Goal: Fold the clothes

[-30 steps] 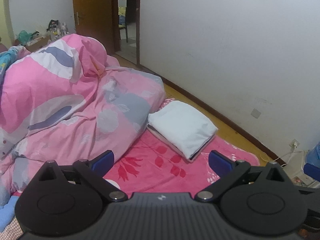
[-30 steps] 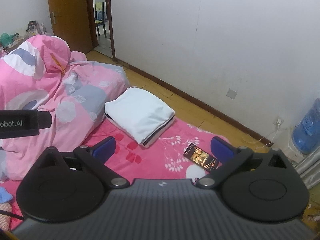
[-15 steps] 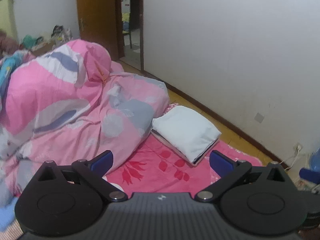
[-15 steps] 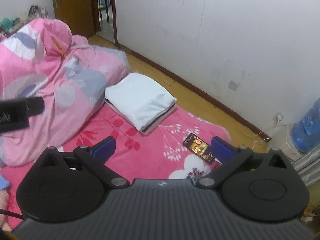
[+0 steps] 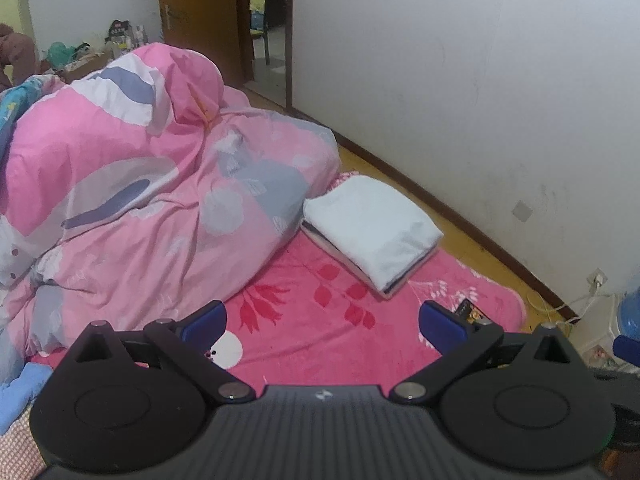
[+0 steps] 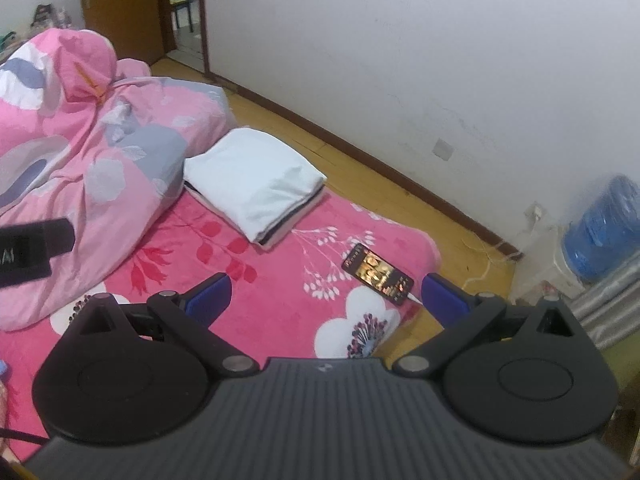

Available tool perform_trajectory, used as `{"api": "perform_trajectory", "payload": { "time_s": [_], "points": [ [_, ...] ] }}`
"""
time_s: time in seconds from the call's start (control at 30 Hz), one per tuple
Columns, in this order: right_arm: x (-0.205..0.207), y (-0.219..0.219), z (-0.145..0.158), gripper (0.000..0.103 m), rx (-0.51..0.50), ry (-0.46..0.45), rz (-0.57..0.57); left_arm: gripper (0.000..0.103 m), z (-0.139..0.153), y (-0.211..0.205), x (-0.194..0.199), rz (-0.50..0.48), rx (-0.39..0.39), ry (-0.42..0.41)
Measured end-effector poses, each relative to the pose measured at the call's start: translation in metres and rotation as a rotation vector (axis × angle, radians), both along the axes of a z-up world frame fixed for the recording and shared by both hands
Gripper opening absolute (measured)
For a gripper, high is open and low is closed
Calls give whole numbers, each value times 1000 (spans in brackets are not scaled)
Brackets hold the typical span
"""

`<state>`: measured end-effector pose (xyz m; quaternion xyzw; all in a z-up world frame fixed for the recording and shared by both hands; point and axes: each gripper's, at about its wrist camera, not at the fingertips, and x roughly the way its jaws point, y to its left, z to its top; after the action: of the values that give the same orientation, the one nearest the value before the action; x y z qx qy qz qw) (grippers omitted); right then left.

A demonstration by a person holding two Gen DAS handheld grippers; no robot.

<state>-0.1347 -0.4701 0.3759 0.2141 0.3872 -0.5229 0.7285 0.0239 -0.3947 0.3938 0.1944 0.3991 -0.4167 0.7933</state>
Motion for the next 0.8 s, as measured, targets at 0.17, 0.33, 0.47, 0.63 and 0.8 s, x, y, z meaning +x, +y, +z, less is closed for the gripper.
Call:
{"api": "perform_trajectory", "payload": {
  "time_s": [0.17,0.33,0.47,0.63,0.8],
  "points": [
    [-10,2,-3,102,11,-3,-30,103,-4,-1,-10,-28,21,-2],
    [-13,3,-6,102,13,3,-37,103,-8,-1,-17,-39,29,6],
    [-16,3,-8,102,18,6,-41,103,-12,0,-20,-40,39,16],
    [-18,4,-13,102,38,10,-44,103,-16,1,-21,-47,44,24],
    [-16,6,-15,102,44,21,-36,102,-19,0,-22,-56,53,28]
  ]
}}
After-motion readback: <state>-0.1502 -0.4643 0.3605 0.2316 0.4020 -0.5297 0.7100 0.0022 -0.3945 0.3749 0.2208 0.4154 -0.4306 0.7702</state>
